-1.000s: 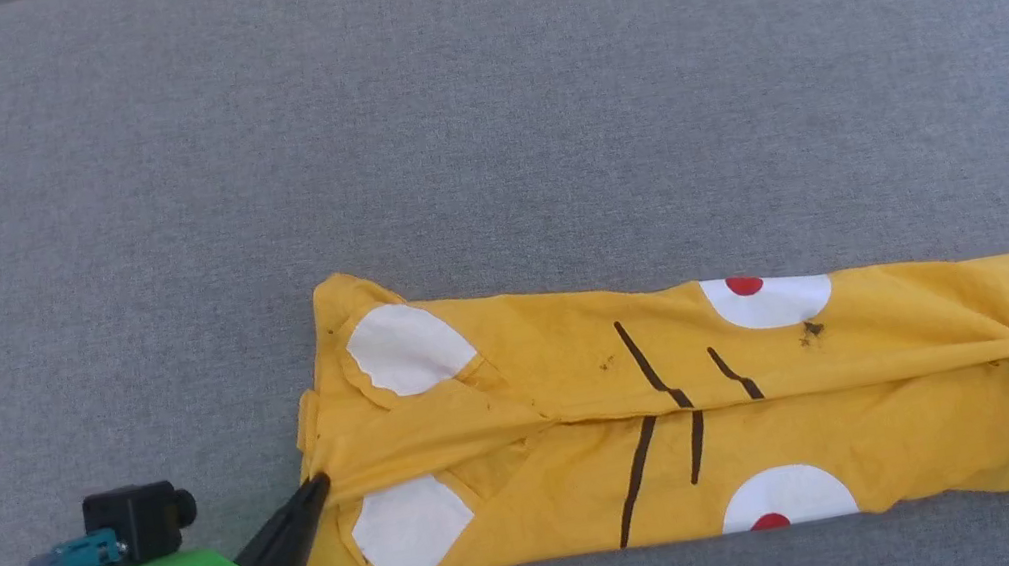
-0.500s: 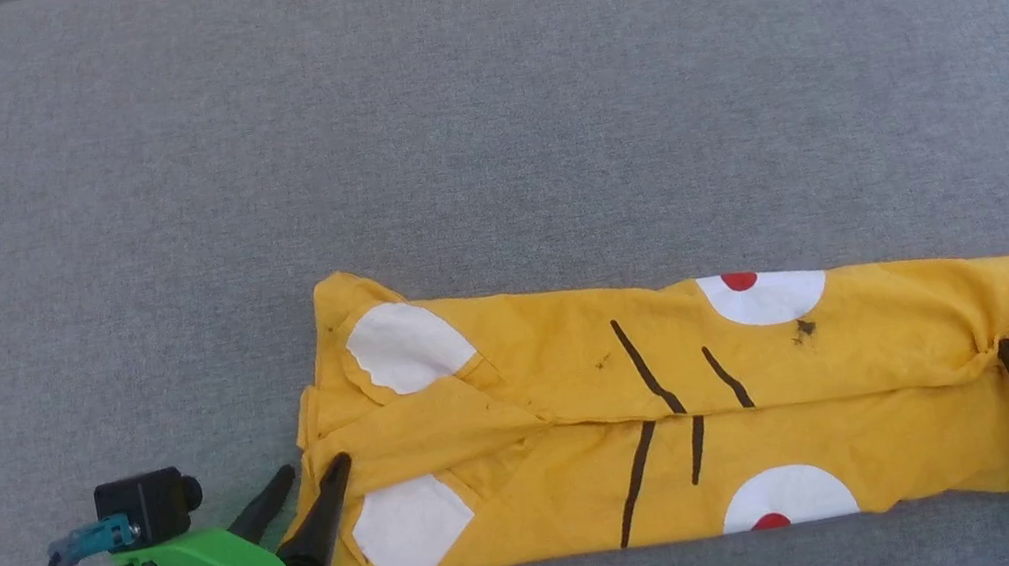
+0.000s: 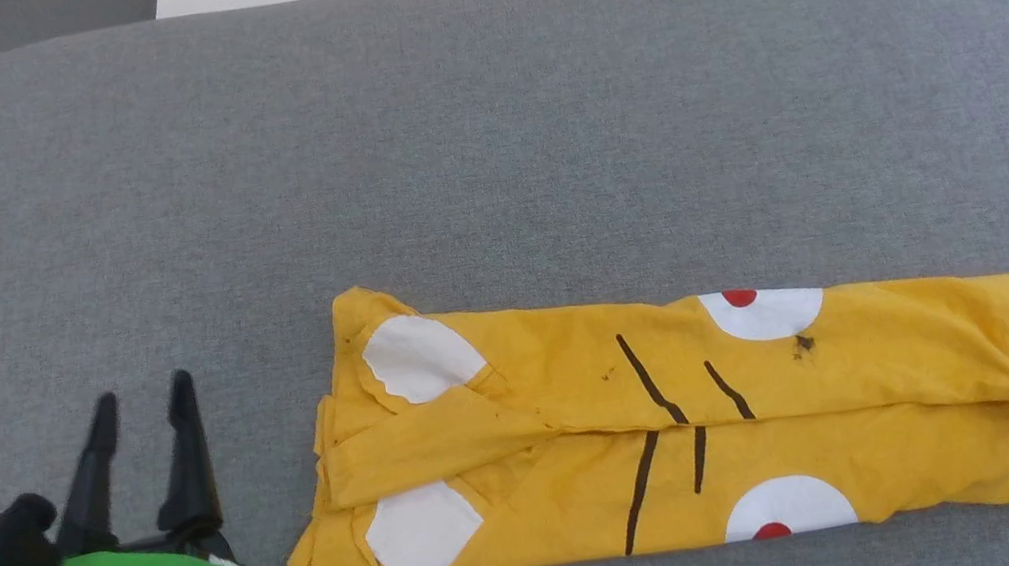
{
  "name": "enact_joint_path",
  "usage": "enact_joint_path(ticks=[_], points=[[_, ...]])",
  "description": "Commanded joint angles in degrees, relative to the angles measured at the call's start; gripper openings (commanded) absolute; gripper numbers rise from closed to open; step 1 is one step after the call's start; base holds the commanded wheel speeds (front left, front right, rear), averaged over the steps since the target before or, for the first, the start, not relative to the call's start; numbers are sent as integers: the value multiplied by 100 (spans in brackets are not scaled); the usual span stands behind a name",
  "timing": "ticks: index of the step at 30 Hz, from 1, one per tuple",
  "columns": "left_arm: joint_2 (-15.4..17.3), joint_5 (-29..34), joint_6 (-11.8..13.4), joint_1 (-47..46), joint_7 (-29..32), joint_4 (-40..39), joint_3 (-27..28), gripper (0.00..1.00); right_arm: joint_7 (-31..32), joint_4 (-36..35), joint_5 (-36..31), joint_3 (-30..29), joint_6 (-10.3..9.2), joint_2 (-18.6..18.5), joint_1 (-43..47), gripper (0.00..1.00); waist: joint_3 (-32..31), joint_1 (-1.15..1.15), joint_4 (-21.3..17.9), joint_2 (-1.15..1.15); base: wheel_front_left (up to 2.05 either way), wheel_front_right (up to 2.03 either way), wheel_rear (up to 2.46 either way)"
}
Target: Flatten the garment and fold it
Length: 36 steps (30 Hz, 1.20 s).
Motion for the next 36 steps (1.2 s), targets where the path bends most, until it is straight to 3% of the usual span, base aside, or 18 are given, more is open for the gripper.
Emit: enact_joint_path(ticks=[1,6,10,14,21,29,30,31,32,33,34,36], points=[[-176,248,139,116,-87,-144,178,100,-143,-70,-140,-21,-9,46,87,100,-60,0,17,0,0,0,0],[-1033,1553,330,457,-122,-797,997,100,-255,87,-322,27,-9,105,182,100,-117,0,27,0,0,0,0],[-1535,2495,134,768,-123,-911,1204,100,-60,405,-369,67,-9,118,212,100,-125,0,96,0,0,0,0],[-1845,2900,-167,873,-124,-782,1269,100,114,700,-509,17,-9,119,165,100,-99,0,204,0,0,0,0],[-2120,3103,-642,850,-124,-603,1545,100,213,1139,-608,-24,-9,39,7,100,10,0,352,0,0,0,0],[-2141,3439,-1016,858,-124,-295,1549,100,554,1663,-520,256,-9,-27,12,100,21,0,452,0,0,0,0],[-2133,3479,-1056,859,-124,-250,1531,100,640,1711,-495,295,-9,-37,22,79,12,0,458,0,0,0,0],[-2138,3494,-1078,857,-124,-222,1526,100,684,1745,-489,287,-9,-40,21,47,4,0,458,0,0,0,0],[-2150,3504,-1104,856,-124,-192,1526,100,722,1777,-495,275,-9,-43,11,33,-9,0,456,0,0,0,0],[-2150,3516,-1141,863,-124,-150,1516,100,736,1792,-504,285,-9,-53,0,6,-26,0,450,0,0,0,0],[-2153,3521,-1163,868,-124,-117,1512,100,722,1794,-512,265,-9,-56,-19,0,-47,0,442,0,0,0,0],[-2175,3529,-1191,881,-125,-72,1525,100,672,1809,-563,185,-9,-83,-76,0,-89,0,414,0,0,0,0]])
